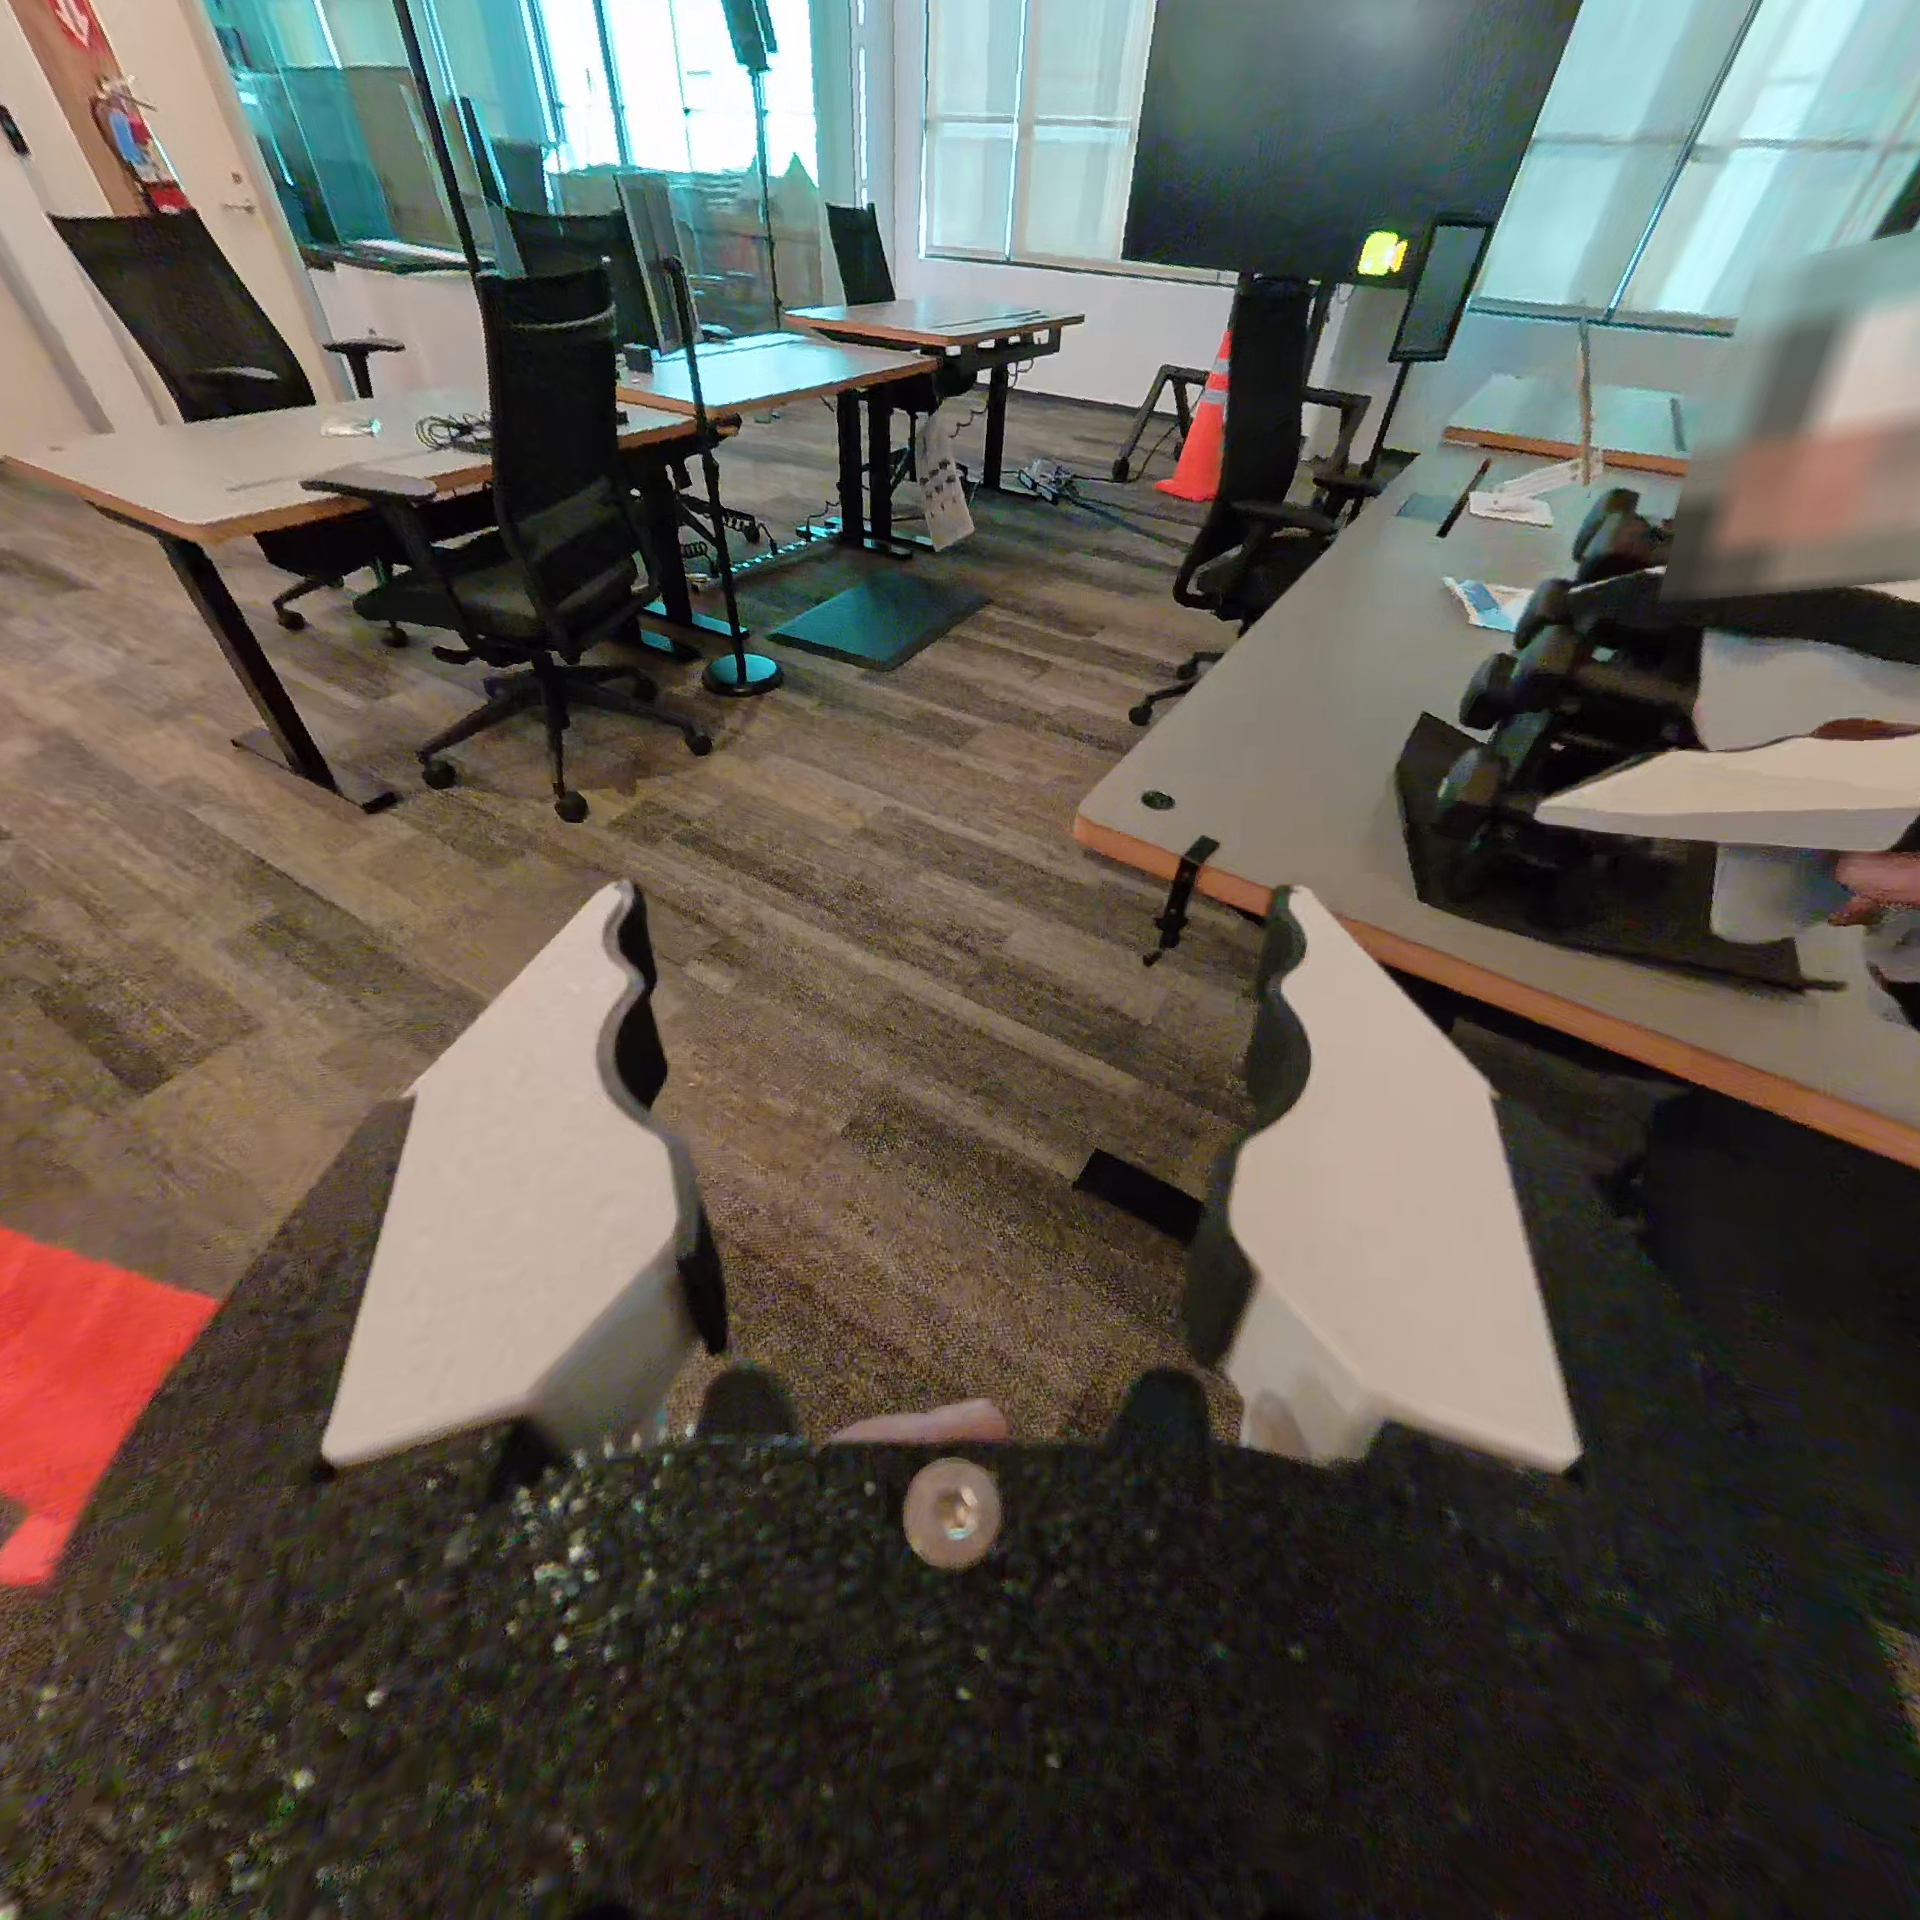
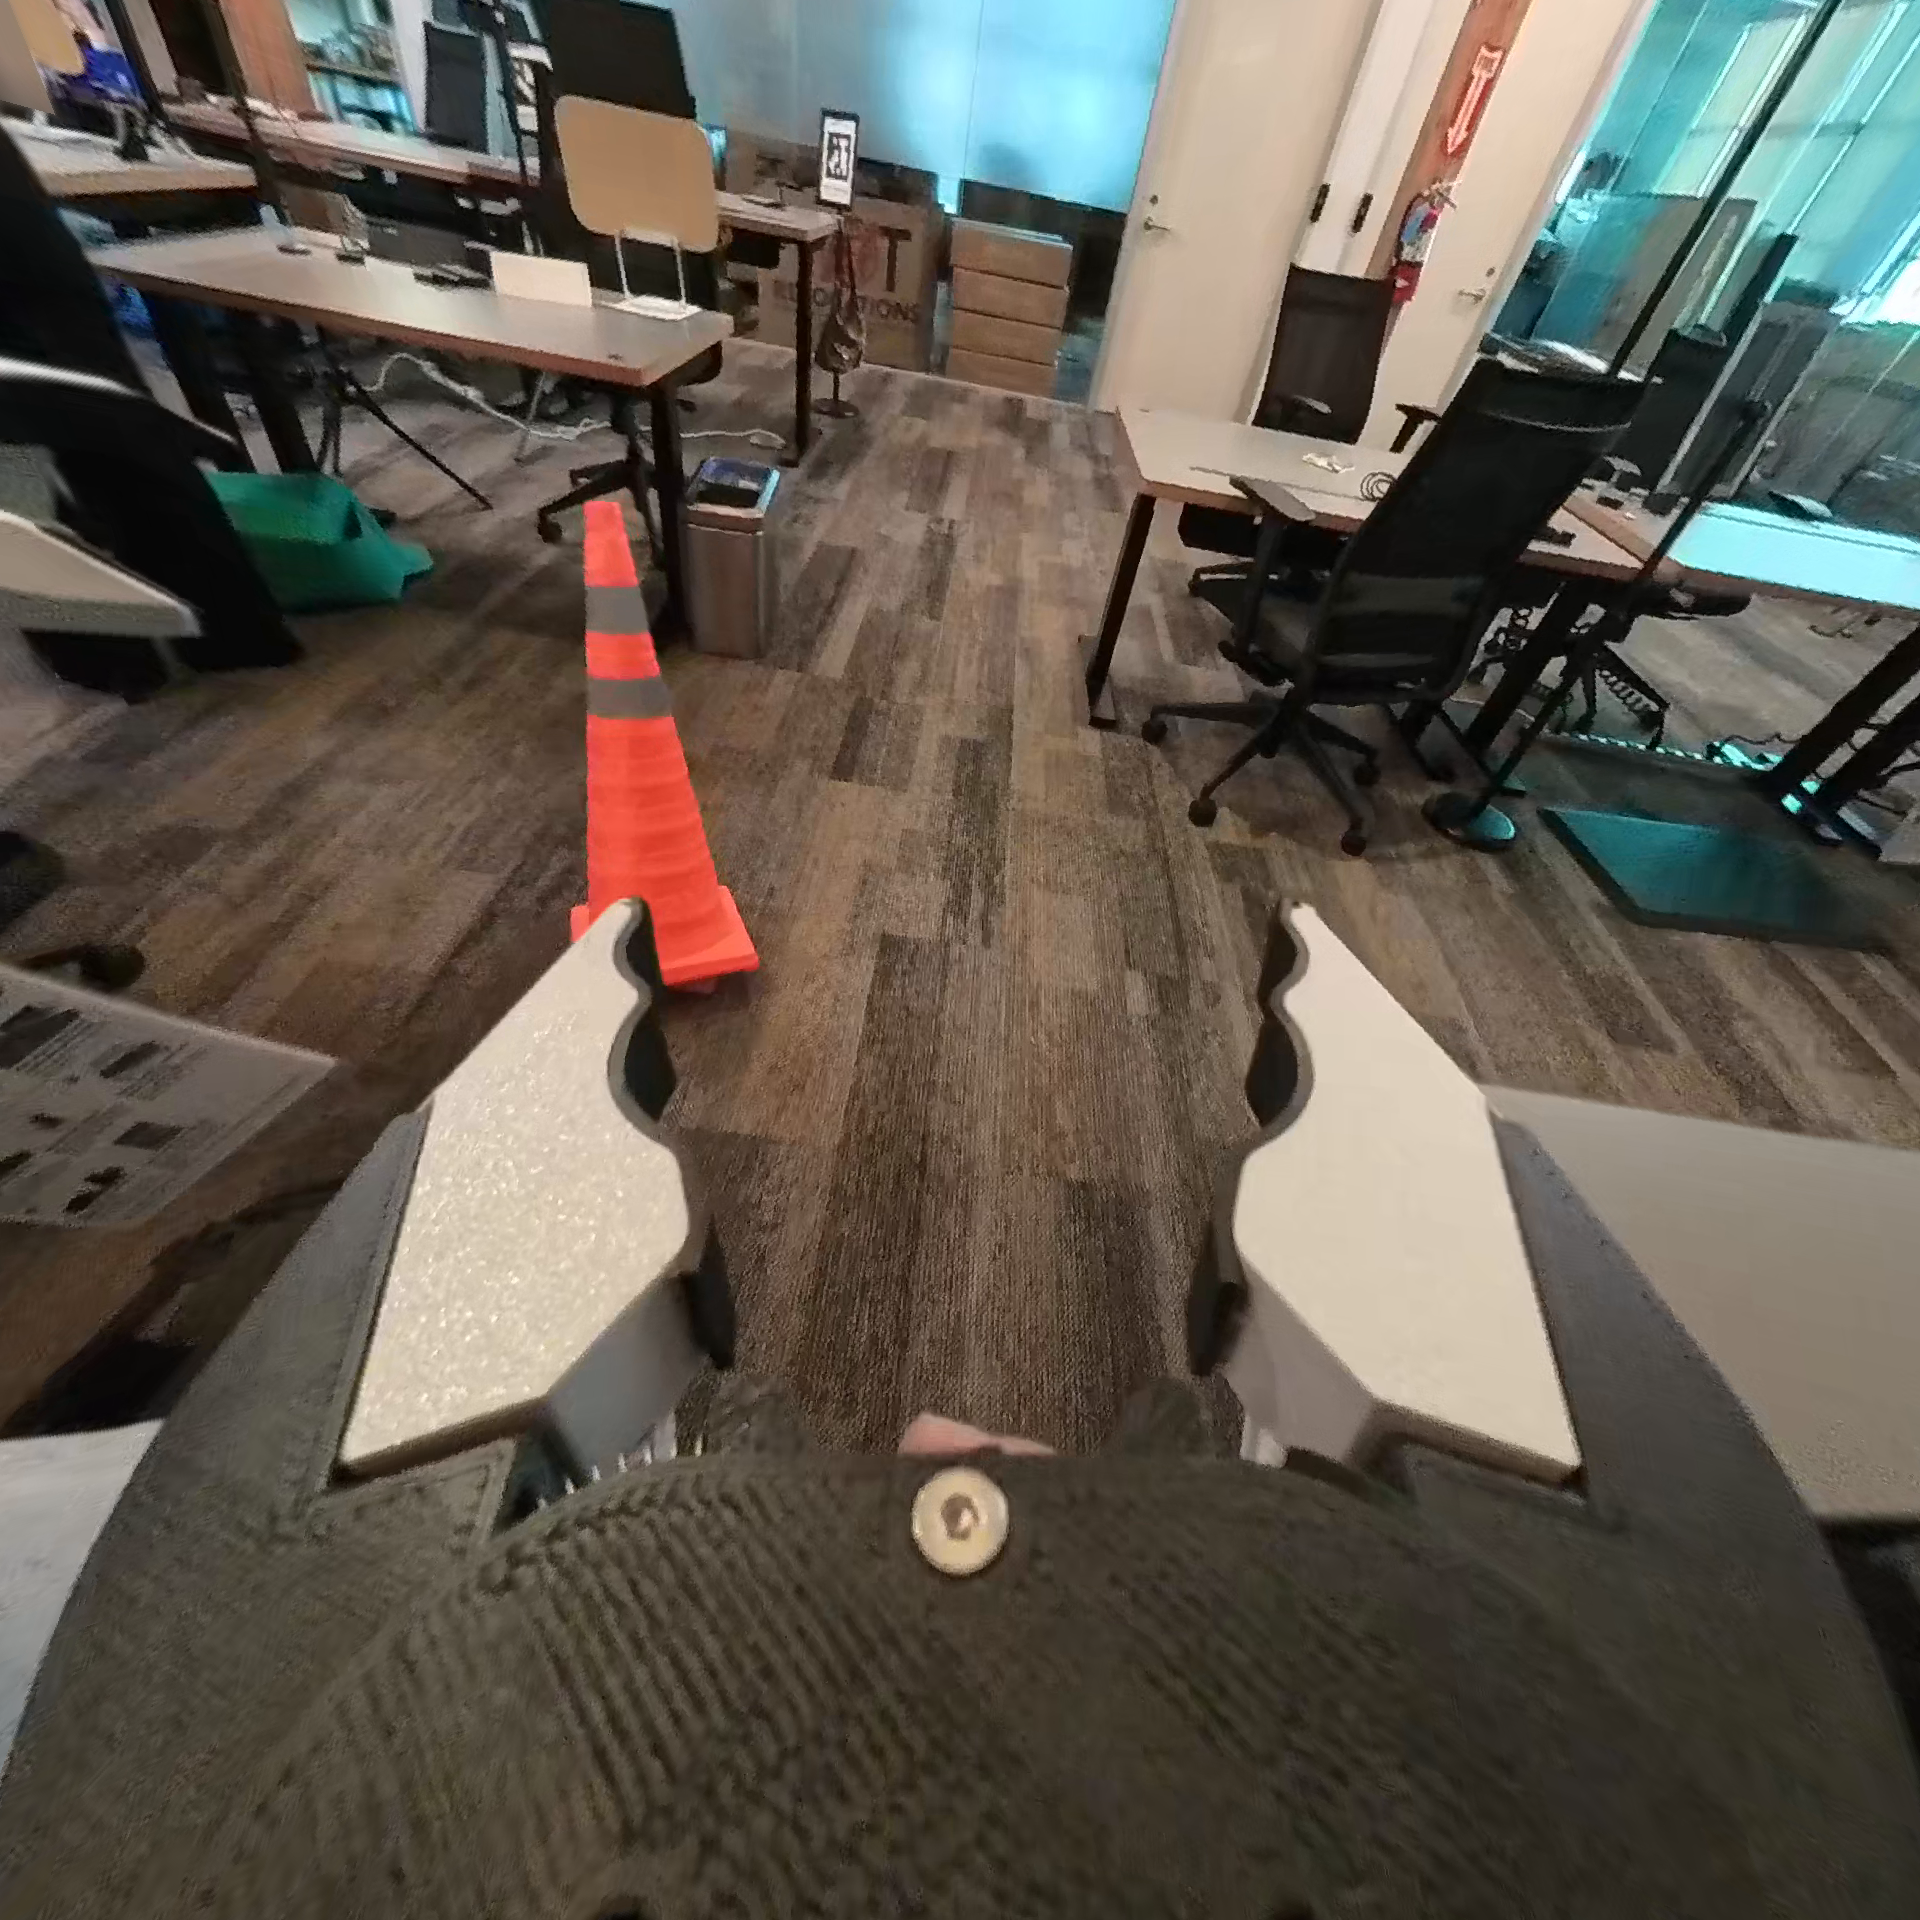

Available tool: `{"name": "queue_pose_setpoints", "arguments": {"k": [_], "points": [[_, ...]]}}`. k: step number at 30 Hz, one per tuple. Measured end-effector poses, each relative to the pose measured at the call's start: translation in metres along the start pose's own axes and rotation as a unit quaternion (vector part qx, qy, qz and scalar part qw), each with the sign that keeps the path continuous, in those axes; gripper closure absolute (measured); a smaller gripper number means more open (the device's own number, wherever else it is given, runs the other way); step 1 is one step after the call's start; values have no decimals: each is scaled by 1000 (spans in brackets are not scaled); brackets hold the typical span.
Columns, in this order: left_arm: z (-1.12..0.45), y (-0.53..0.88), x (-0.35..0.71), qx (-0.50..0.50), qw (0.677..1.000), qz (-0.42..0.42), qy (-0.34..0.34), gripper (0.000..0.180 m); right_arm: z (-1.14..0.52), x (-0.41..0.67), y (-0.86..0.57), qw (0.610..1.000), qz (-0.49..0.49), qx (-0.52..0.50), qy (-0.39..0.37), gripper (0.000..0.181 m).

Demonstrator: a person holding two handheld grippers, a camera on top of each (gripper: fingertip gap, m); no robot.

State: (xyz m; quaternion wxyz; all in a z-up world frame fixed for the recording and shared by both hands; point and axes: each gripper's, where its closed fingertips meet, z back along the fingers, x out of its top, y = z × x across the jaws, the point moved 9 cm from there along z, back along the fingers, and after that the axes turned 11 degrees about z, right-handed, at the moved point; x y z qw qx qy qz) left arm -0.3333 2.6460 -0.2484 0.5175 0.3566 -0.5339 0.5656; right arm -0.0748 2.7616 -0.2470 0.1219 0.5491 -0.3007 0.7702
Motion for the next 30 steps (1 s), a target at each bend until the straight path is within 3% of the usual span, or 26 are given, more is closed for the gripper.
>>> {"name": "queue_pose_setpoints", "arguments": {"k": [15,23,27,30], "points": [[-318,138,62,-95,993,-20,64,72,-231,-45,-180,990,-34,-88,108,73],[-474,226,142,-131,988,-27,76,73,-384,-25,-273,987,-34,-120,106,72],[-536,257,160,-132,987,-5,92,74,-437,-33,-309,986,-92,-107,87,62],[-581,280,163,-120,989,-7,84,74,-474,-50,-338,984,-79,-113,113,59]]}}
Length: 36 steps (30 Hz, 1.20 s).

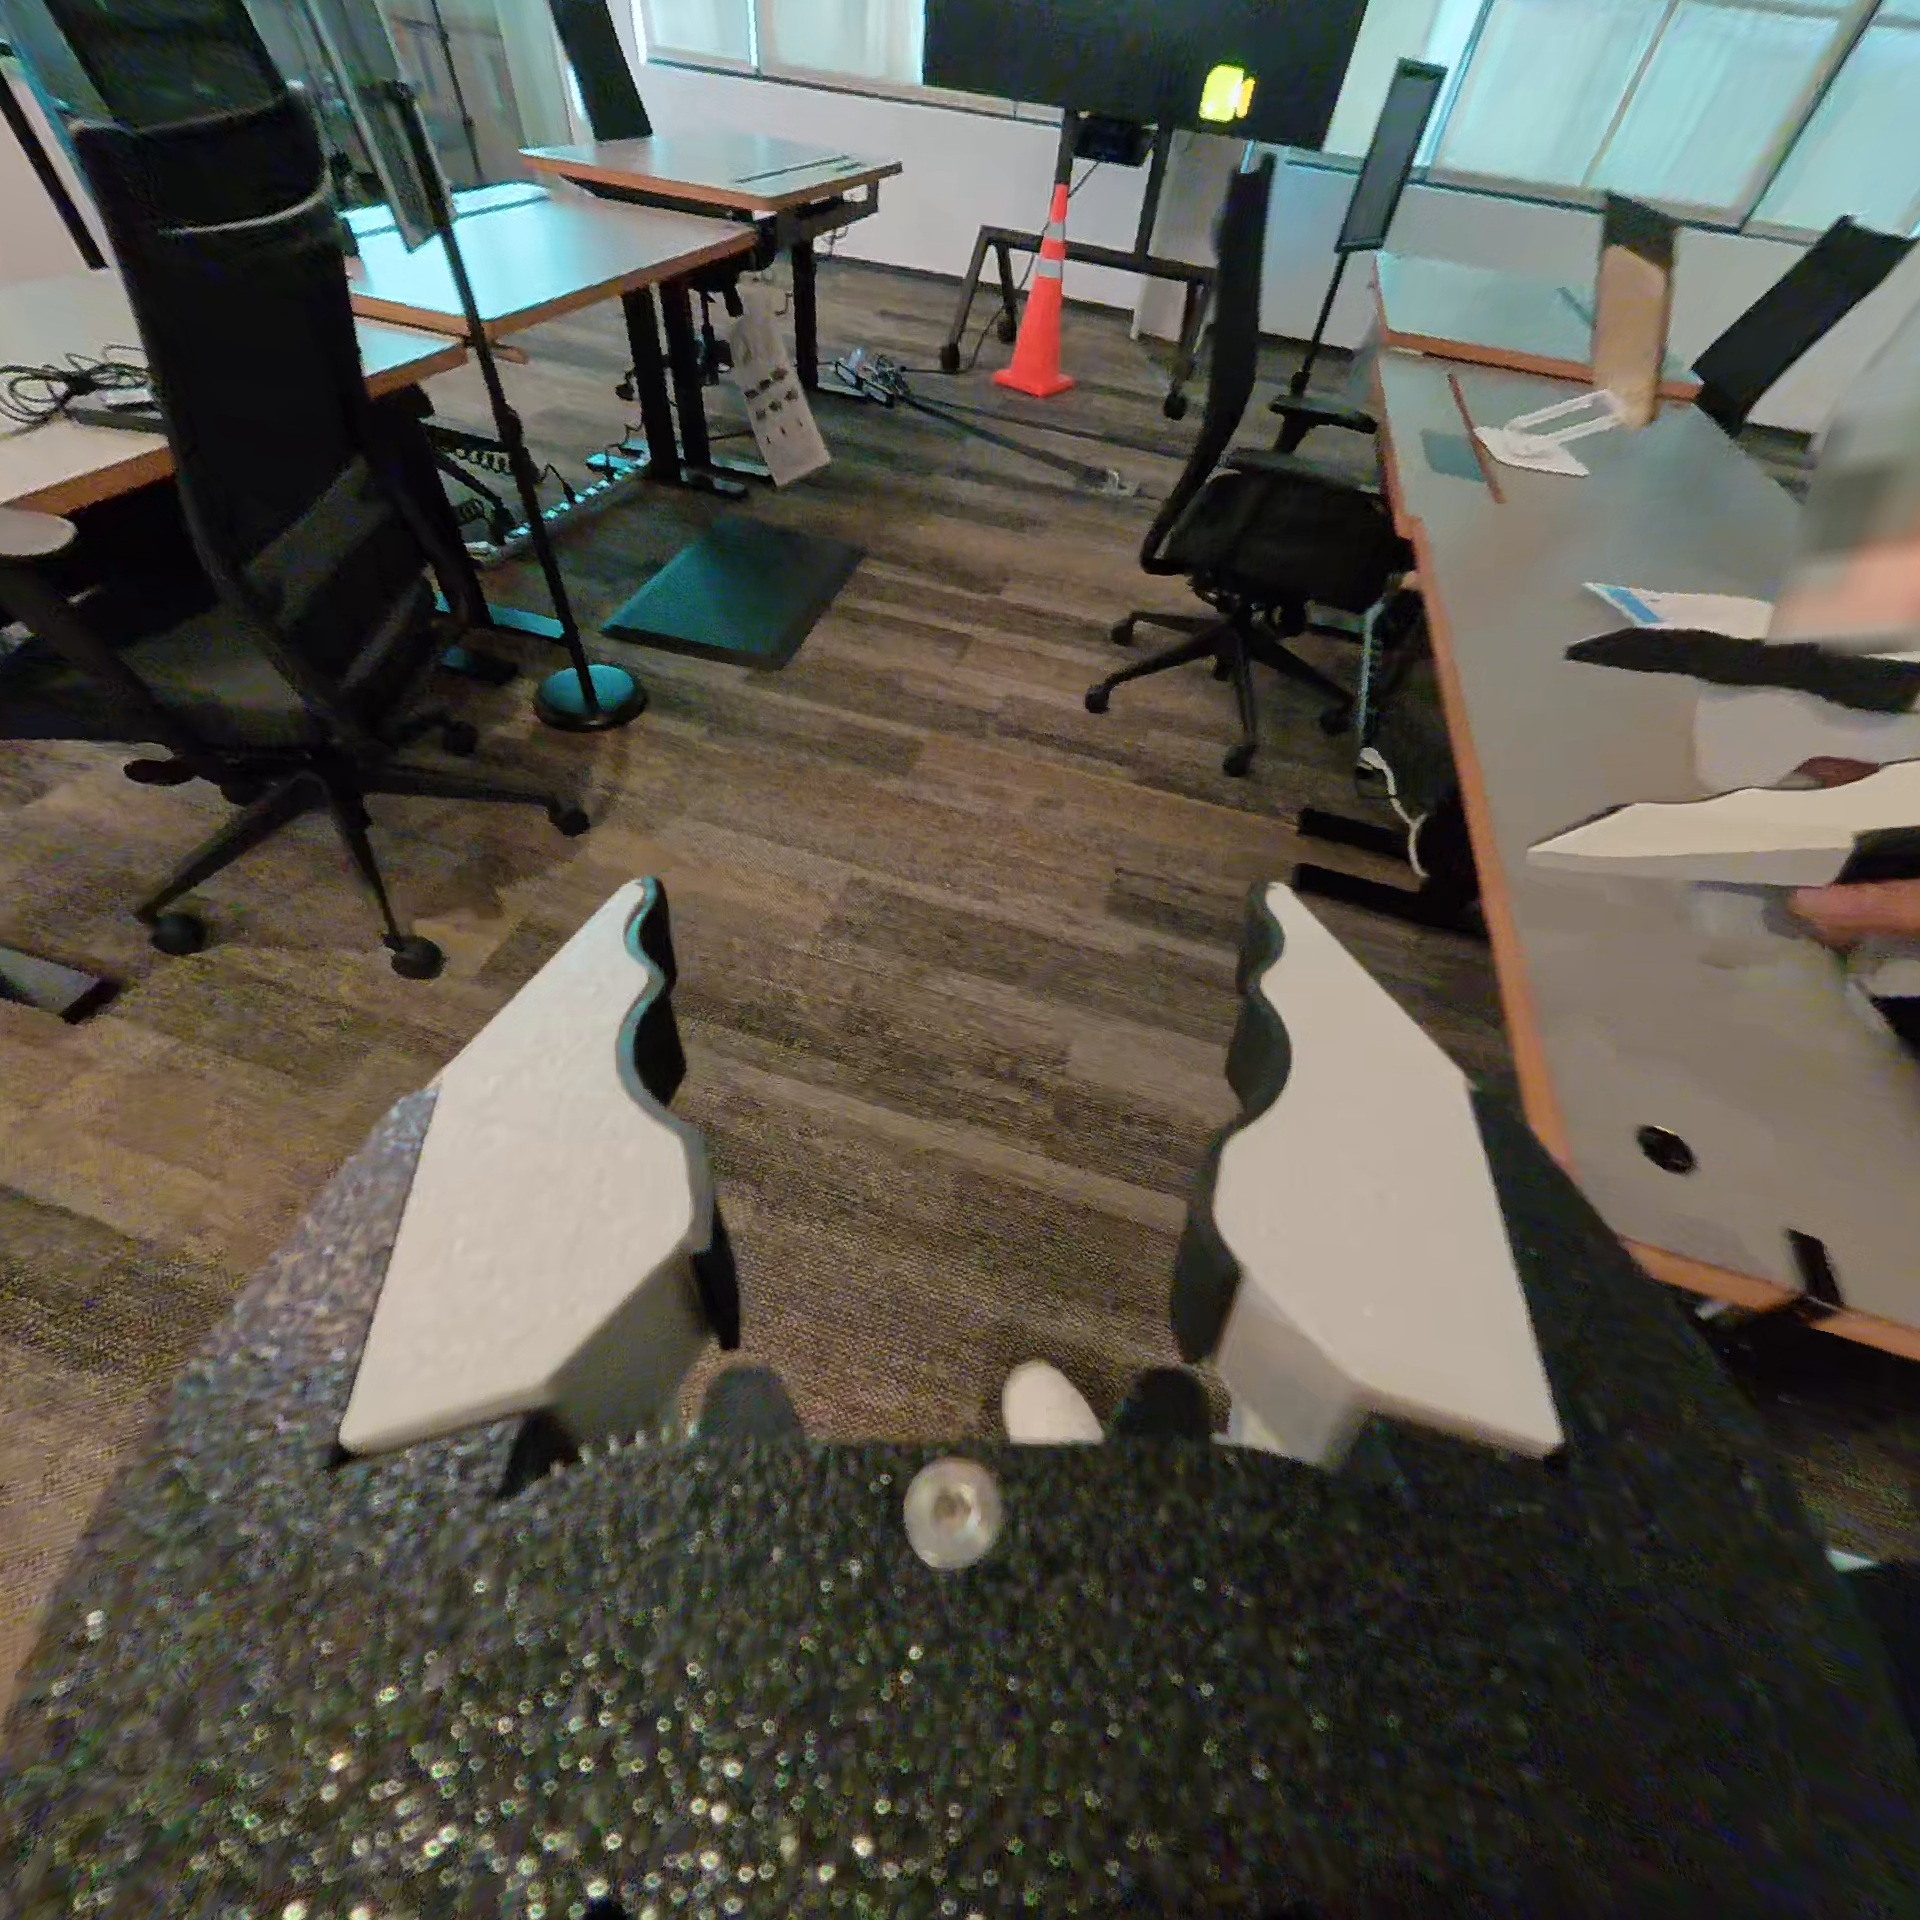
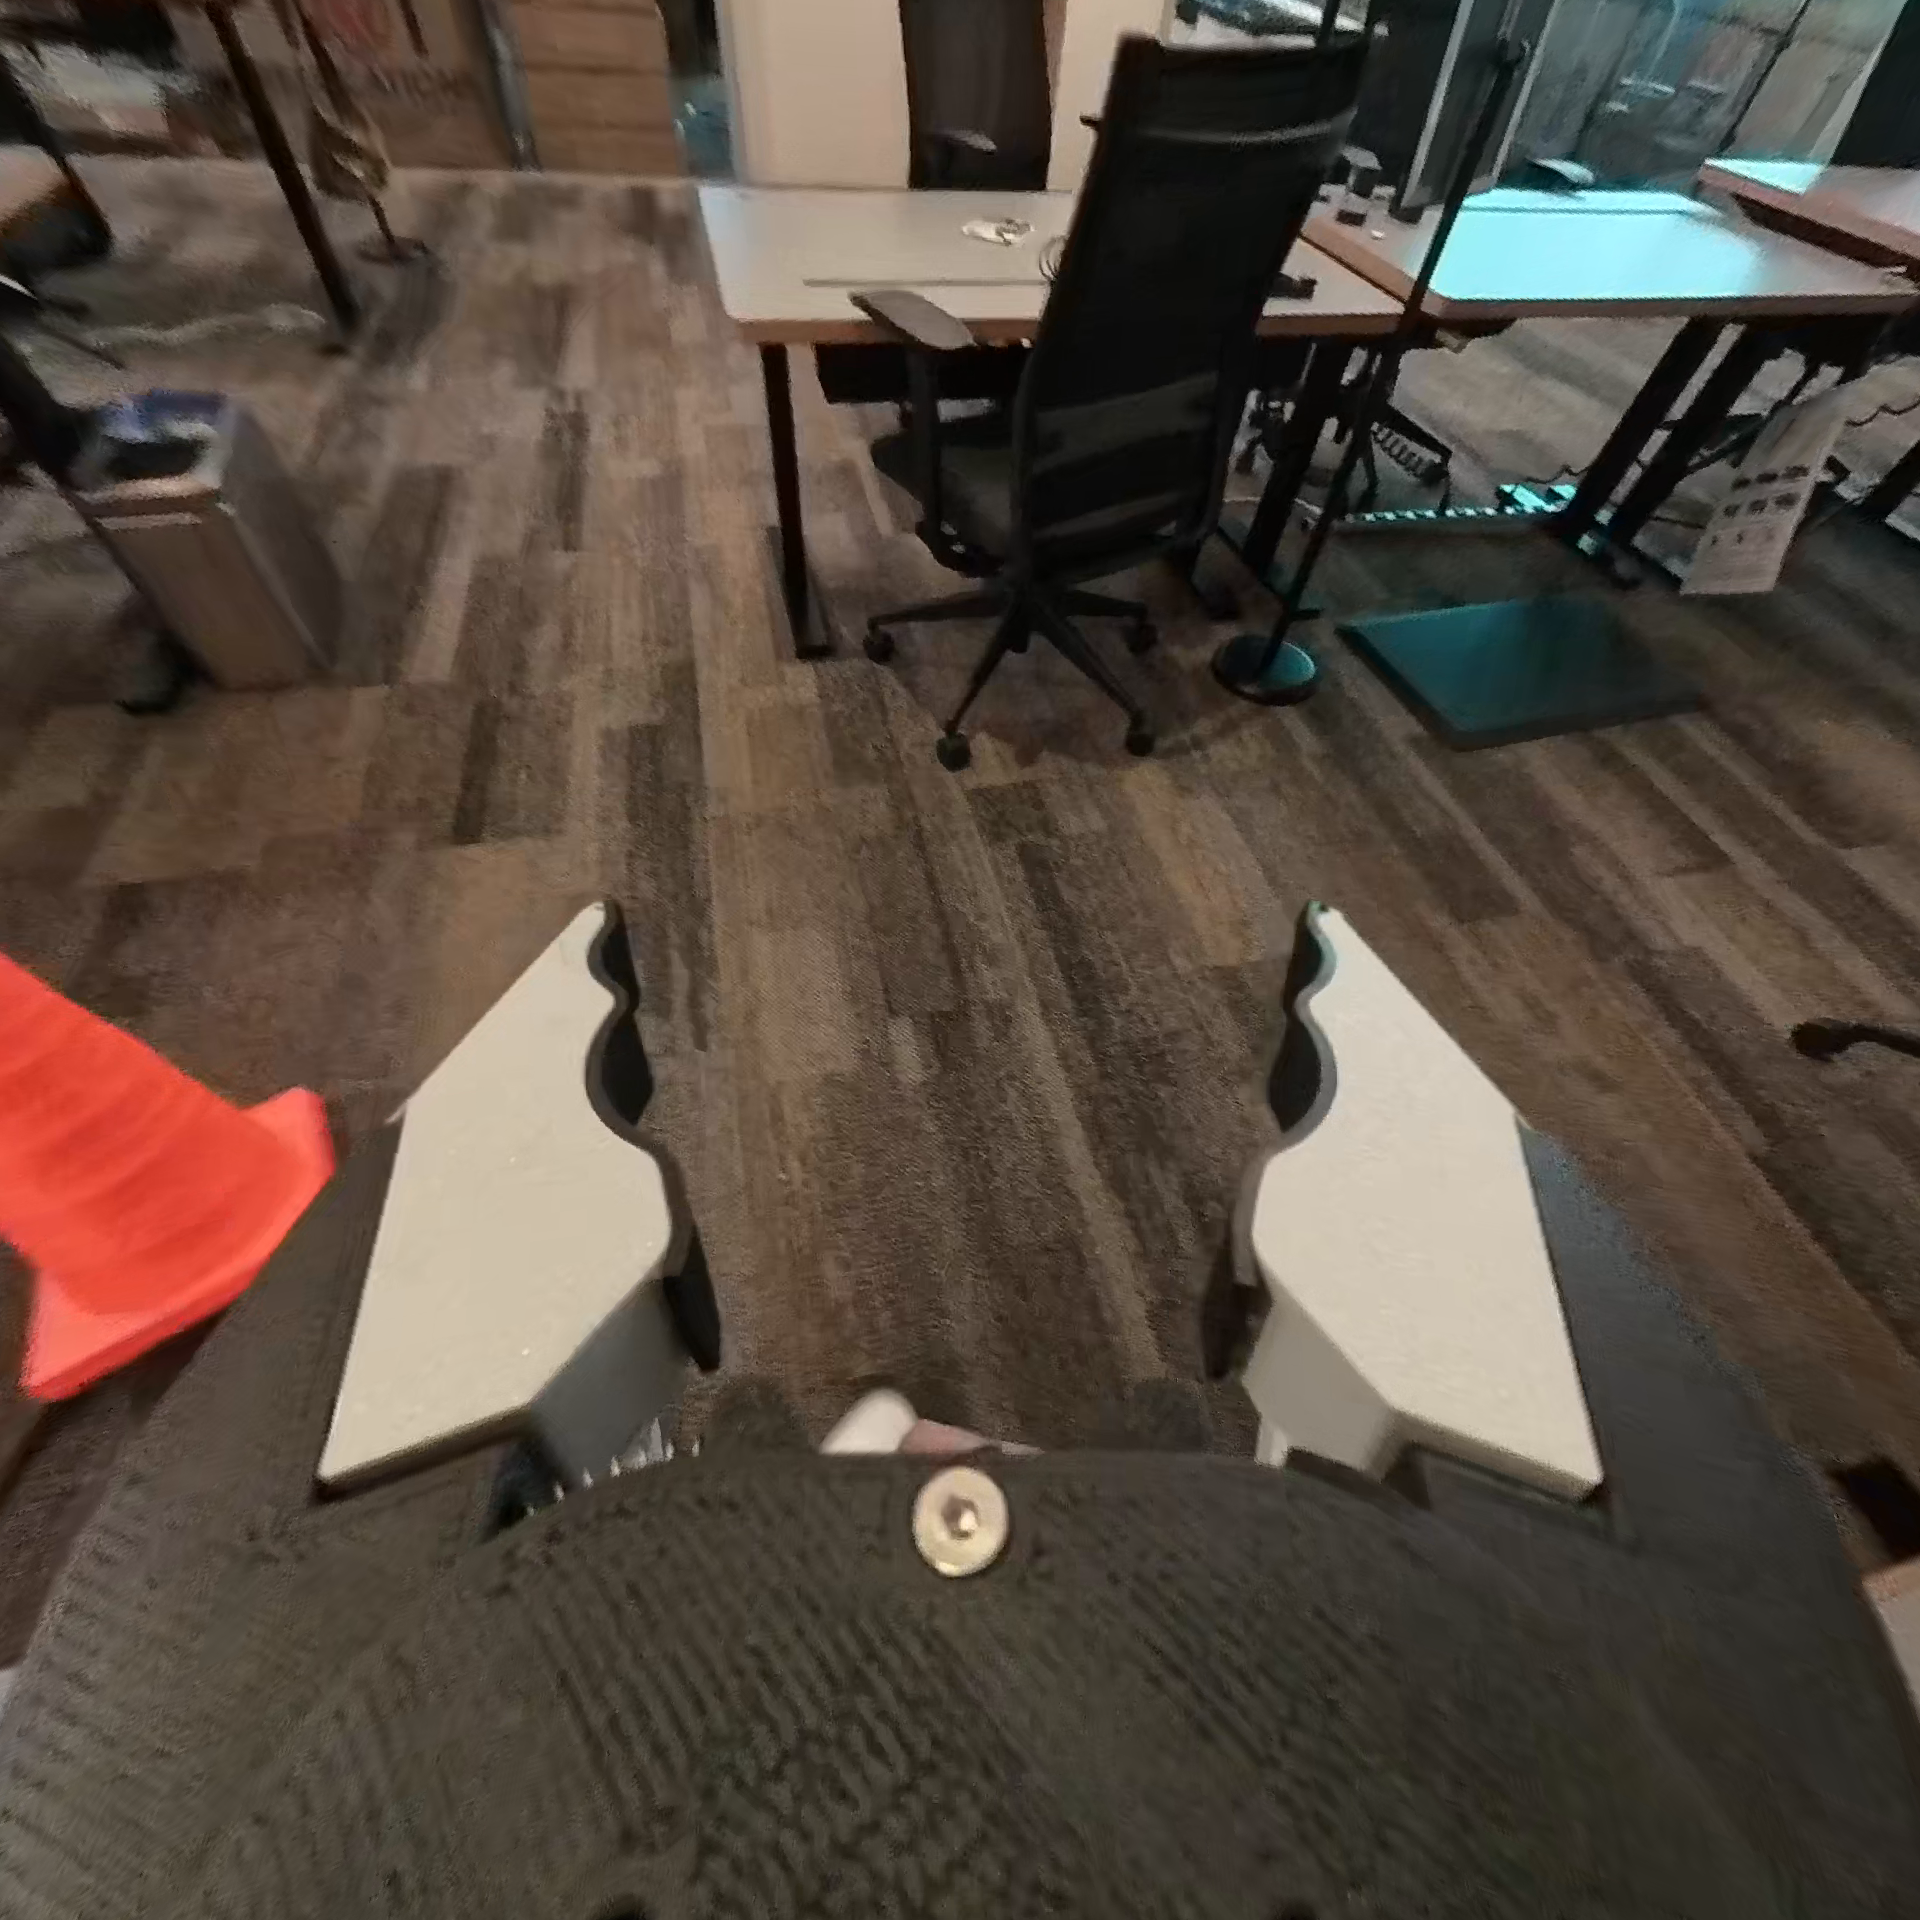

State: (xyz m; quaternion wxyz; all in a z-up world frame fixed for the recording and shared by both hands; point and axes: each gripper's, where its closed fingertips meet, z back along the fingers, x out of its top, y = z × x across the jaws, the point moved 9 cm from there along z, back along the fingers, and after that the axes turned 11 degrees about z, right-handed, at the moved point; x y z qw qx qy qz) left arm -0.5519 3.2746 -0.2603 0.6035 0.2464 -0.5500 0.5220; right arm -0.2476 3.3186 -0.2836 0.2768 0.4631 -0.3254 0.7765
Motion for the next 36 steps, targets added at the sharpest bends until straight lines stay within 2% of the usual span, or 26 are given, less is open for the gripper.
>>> {"name": "queue_pose_setpoints", "arguments": {"k": [7,11,15,18,20,24,27,33,36], "points": [[-105,74,28,12,1000,15,18,73,-138,6,-85,1000,8,-23,15,56],[-166,122,70,58,998,13,20,71,-233,44,-132,1000,13,25,-4,56],[-210,173,120,111,994,-2,-12,73,-326,93,-162,992,88,79,-36,61],[-229,208,140,147,989,18,-25,77,-384,127,-170,989,85,112,-37,66],[-239,233,148,159,986,34,-33,81,-414,145,-168,987,100,118,-51,75],[-260,298,149,213,976,35,-28,82,-484,157,-159,984,119,123,-51,75],[-277,355,159,218,974,52,-40,81,-536,172,-154,986,103,122,-40,76],[-319,488,211,214,971,75,-77,78,-644,221,-144,983,138,118,-25,99],[-336,548,252,197,975,58,-83,79,-707,261,-132,985,123,110,-38,98]]}}
